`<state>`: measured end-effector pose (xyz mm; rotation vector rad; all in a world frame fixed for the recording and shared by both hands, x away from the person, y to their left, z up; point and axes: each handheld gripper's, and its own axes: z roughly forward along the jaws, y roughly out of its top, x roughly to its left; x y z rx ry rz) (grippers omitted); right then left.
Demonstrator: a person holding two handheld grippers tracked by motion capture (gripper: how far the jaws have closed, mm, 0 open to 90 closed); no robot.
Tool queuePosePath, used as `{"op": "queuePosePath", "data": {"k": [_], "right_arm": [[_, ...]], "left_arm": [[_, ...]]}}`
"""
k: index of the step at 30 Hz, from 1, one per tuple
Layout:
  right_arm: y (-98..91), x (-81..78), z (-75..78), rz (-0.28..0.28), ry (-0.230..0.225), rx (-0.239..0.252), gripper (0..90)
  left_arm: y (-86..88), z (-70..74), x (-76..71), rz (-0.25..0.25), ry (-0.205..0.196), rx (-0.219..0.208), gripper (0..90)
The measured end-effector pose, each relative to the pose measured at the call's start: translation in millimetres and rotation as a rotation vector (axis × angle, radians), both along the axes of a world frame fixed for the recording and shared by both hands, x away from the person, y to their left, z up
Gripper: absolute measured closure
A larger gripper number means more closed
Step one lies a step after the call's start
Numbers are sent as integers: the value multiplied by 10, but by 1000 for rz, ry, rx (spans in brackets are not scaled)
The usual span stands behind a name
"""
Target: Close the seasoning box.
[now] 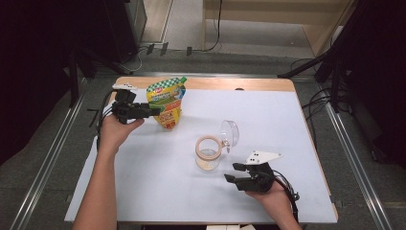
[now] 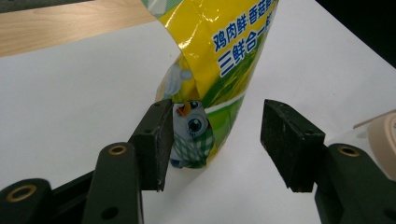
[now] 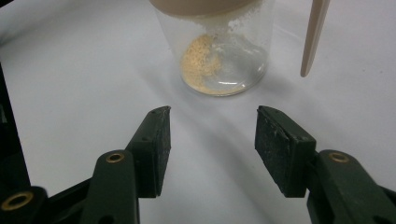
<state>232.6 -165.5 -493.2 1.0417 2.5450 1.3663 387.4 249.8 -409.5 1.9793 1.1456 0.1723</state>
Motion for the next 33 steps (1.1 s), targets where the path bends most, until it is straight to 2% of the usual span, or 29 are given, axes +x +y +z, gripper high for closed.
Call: {"op": "queuePosePath", "data": {"k": [2, 6, 10, 12, 15, 17, 19, 23, 26, 31, 33], "right_arm": [[0, -12, -3, -4, 4, -1, 471], [25, -27, -13, 6, 0, -1, 471], [87, -42, -28, 25, 0, -4, 472], [122, -49, -35, 41, -2, -5, 472], [184, -69, -44, 63, -13, -3, 472], [208, -81, -48, 67, -14, -4, 471], [230, -88, -49, 68, -14, 0, 472], [254, -102, -36, 83, -26, 13, 472], [263, -109, -26, 93, -28, 21, 478], [267, -104, -8, 80, 2, 54, 486], [274, -108, -2, 86, -6, 49, 484]], "left_arm": [[-56, -19, 30, -5, 8, 24, 482], [-176, -37, 50, -26, -10, 55, 550], [-248, -61, 61, -6, -10, 79, 668], [-257, -66, 63, 0, -2, 66, 725], [-247, -54, 47, -4, -17, 59, 804], [-247, -50, 38, -14, -27, 59, 854], [-255, -44, 36, -8, -20, 50, 890], [-270, -31, 29, -21, -12, 51, 900], [-242, -3, 15, -22, 0, 33, 900], [-215, 53, -35, -37, 24, 24, 900], [-228, 80, -69, -50, 30, 31, 900]]}}
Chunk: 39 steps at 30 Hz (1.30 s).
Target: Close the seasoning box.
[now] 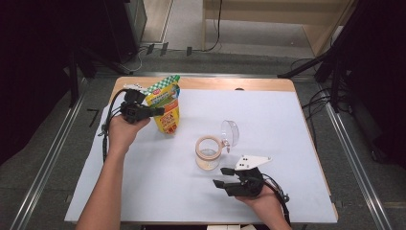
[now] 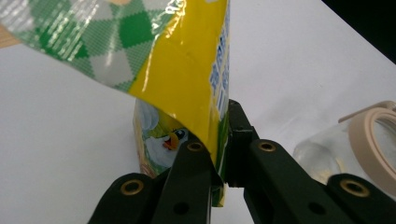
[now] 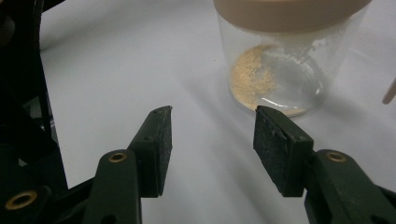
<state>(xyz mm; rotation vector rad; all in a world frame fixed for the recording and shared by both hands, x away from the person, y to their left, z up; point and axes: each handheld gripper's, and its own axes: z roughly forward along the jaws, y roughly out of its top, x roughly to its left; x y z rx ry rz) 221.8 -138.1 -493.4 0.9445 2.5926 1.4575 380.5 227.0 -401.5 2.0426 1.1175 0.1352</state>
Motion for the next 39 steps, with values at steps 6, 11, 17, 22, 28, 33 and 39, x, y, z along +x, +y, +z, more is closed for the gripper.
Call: {"op": "queuePosePath", "data": {"k": [6, 11, 17, 22, 28, 33, 39], "right_arm": [[42, -18, 7, 20, -9, -6, 484], [92, -30, 4, 39, -15, -8, 484], [177, -43, -9, 62, -14, -12, 484], [254, -56, -23, 82, -27, -17, 484], [365, -58, -49, 118, -40, -22, 493], [468, -59, -71, 145, -44, -19, 502], [574, -34, -87, 139, -30, -7, 540]], "left_arm": [[-37, 39, -99, -33, 18, -11, 900], [-7, 116, -198, -45, 22, -28, 900], [30, 246, -350, -65, 9, -59, 900], [17, 336, -474, -91, 5, -52, 900], [30, 398, -599, -105, 9, -47, 900], [54, 430, -697, -116, 15, -51, 900], [87, 476, -801, -124, 15, -57, 900]]}}
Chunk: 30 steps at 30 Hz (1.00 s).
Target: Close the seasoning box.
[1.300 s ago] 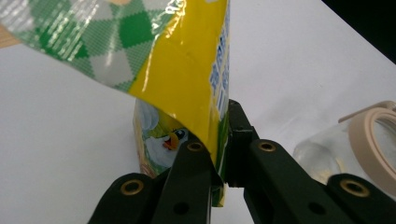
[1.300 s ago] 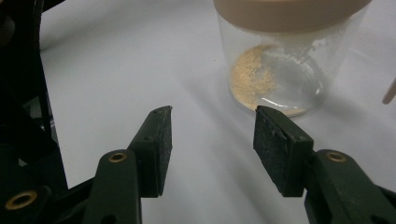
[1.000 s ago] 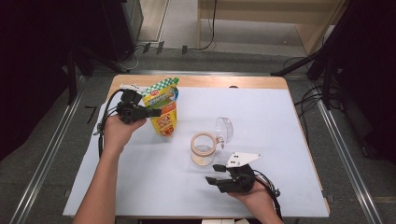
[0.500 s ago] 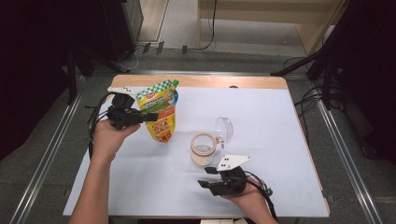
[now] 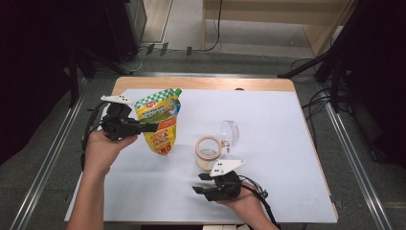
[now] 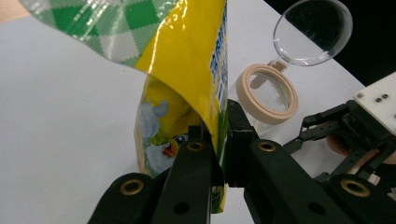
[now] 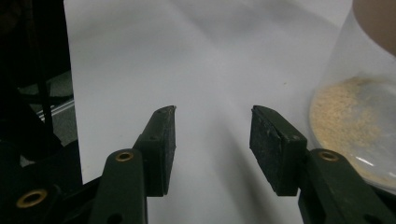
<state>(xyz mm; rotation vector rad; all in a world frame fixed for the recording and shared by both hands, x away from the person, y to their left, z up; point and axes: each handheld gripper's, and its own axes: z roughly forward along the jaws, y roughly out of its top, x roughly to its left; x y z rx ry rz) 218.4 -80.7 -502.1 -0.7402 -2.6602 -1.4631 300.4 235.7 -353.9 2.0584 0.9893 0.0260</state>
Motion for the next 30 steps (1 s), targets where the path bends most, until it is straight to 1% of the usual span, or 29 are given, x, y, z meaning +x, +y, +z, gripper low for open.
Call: {"op": "queuePosePath", "data": {"k": [5, 6, 7, 9, 10, 11, 12, 13, 14, 17, 18, 19, 20, 22, 24, 28, 29, 30], "right_arm": [[54, 17, -6, -4, 3, 6, 569], [64, 21, -7, -2, -8, 9, 578], [78, 14, -2, 0, -6, 8, 593], [106, 20, 1, 4, -25, 4, 601], [123, 20, 9, 7, -27, -4, 611], [141, 28, 17, 4, -39, -3, 611], [164, 38, 29, -2, -42, 1, 616], [178, 42, 36, -5, -41, 6, 620], [204, 45, 45, -10, -41, 4, 631], [258, 48, 64, -28, -34, 4, 654], [283, 55, 68, -35, -37, 2, 645], [296, 65, 67, -38, -46, -1, 618], [322, 65, 64, -42, -31, -1, 599], [373, 67, 56, -46, -32, -16, 634], [431, 64, 53, -55, -72, -19, 662], [546, 97, 50, -91, -47, 21, 733], [577, 97, 50, -97, -43, 28, 764], [604, 98, 50, -104, -59, 26, 774]], "left_arm": [[5, 26, -68, -32, 4, 2, 900], [6, 23, -81, -39, 3, 11, 900], [7, 17, -87, -41, 7, 15, 900], [7, 1, -98, -63, 19, 23, 900], [3, -1, -105, -72, 25, 28, 900], [-2, 3, -113, -85, 31, 37, 900], [-7, 8, -120, -89, 35, 38, 900], [-13, 20, -131, -100, 42, 31, 900], [-16, 29, -139, -103, 44, 28, 900], [-38, 65, -170, -136, 46, 9, 900], [-47, 72, -179, -142, 49, 7, 900], [-61, 81, -196, -149, 46, 10, 900], [-78, 91, -220, -153, 43, 13, 900], [-115, 116, -268, -171, 41, 22, 900], [-136, 146, -306, -184, 43, 21, 900], [-133, 192, -369, -210, 49, -12, 900], [-128, 204, -385, -217, 49, -18, 900], [-122, 217, -403, -221, 52, -25, 900]]}}
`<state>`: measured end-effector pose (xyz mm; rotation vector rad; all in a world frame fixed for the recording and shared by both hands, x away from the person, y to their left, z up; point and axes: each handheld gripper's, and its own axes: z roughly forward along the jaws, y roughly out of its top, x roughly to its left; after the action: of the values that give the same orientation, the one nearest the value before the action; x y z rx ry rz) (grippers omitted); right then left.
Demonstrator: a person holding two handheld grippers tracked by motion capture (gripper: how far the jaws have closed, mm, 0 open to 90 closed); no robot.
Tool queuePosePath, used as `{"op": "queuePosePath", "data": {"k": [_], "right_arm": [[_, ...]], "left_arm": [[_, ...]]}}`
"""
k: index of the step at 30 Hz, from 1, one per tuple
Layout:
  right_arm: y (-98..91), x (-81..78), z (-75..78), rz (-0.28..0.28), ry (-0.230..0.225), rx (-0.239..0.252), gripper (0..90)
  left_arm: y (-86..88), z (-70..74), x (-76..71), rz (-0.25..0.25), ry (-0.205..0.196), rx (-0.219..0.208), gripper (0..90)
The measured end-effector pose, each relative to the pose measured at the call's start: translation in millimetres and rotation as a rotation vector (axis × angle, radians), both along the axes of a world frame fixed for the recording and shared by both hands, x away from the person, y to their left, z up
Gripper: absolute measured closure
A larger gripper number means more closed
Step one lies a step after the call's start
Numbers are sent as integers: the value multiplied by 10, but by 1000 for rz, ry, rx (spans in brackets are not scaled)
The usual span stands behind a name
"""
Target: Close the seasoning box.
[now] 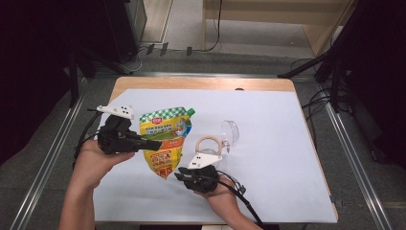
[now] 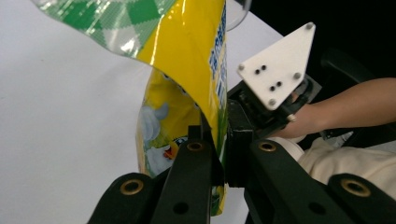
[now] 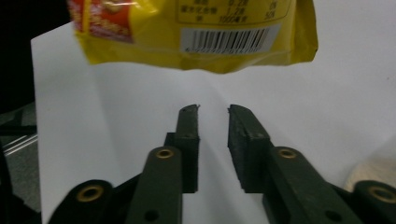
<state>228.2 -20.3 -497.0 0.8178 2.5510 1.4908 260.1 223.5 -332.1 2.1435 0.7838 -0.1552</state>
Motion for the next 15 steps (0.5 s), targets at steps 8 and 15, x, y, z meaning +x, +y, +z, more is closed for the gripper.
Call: {"op": "queuePosePath", "data": {"k": [8, 15], "right_arm": [[115, 79, -64, -71, -23, 26, 777], [128, 24, -33, -31, -119, 32, 730]], "left_arm": [[-44, 93, -93, -47, 10, 8, 900], [-96, 64, -78, -67, 75, 4, 900]]}}
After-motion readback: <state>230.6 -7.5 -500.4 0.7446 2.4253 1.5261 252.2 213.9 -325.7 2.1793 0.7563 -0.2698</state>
